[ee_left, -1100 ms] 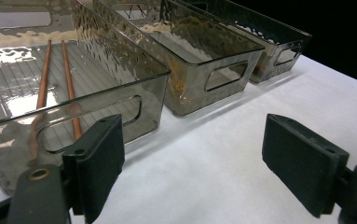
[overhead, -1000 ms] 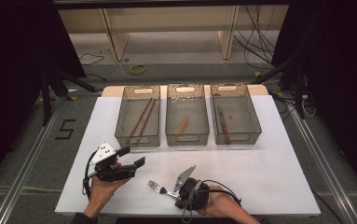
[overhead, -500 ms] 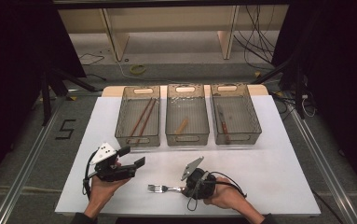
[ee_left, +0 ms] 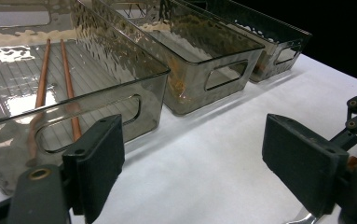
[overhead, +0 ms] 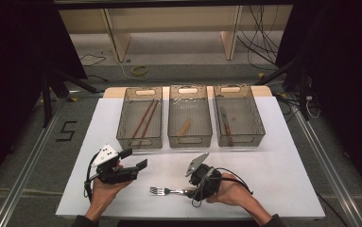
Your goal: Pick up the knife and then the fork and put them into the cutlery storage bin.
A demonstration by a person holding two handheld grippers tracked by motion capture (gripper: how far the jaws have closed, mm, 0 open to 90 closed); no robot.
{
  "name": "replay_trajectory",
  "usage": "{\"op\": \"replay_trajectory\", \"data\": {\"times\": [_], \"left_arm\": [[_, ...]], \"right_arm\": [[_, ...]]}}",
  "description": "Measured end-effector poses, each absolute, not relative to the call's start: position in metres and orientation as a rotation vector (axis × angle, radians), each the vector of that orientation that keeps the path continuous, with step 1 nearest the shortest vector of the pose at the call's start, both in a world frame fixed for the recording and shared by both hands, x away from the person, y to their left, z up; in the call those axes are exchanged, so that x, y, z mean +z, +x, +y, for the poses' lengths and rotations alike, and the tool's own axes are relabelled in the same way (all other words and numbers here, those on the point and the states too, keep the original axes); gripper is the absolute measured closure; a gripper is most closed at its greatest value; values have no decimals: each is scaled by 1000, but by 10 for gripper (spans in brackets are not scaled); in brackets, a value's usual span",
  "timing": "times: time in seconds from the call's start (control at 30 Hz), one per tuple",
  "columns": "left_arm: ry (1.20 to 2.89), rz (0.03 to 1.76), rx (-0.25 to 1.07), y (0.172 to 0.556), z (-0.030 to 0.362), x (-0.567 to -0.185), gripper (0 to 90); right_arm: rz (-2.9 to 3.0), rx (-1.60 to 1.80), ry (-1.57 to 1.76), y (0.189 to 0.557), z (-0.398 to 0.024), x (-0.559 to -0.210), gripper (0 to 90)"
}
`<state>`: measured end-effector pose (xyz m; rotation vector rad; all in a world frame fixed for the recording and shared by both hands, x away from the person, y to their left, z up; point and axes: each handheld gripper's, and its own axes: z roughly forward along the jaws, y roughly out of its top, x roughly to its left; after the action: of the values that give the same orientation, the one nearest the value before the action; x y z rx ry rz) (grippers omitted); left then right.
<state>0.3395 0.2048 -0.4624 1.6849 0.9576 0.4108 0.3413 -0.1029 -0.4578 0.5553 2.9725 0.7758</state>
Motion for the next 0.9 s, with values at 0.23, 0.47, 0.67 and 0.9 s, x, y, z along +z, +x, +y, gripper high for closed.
{"op": "replay_trajectory", "data": {"times": [0.23,0.47,0.67,0.9], "left_arm": [[1687,958,409,340,205,-463,204],[1686,959,410,340,205,-463,204],[1685,959,409,340,204,-463,204],[1688,955,411,340,204,-463,204]], "right_arm": [[2979,705,519,344,-98,-465,526],[2987,676,487,344,-94,-468,623],[2998,636,460,343,-91,-470,668],[2983,601,414,340,-89,-469,710]]}}
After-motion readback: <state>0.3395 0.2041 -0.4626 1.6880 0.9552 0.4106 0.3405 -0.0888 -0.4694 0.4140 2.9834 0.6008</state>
